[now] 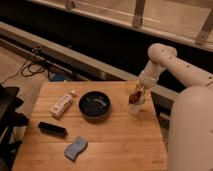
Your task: Place the pepper in the ceramic cup
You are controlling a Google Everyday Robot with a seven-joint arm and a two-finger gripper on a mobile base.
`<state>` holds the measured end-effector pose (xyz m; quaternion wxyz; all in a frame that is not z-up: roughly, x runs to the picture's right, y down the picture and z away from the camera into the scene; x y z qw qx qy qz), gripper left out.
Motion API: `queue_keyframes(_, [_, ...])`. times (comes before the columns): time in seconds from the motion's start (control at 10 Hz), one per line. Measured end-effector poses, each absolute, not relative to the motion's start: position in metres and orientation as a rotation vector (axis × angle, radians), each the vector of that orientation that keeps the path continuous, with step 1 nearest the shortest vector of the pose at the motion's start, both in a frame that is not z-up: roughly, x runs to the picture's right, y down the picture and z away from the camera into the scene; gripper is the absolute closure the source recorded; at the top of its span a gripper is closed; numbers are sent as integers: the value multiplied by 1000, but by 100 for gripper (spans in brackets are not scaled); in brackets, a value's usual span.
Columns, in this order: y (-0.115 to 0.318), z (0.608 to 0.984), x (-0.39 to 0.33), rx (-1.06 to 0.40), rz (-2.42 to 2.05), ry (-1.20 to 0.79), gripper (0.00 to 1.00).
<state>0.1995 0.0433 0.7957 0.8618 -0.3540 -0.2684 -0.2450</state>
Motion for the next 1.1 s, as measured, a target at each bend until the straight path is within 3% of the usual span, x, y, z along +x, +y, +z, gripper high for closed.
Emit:
queue_keyframes(0.2, [41, 795, 196, -730, -526, -556, 20])
queue_keyframes(0.8, [27, 787, 199, -683, -548, -518, 20])
queue_keyframes(1.1, [-16, 763, 206, -583, -566, -491, 20])
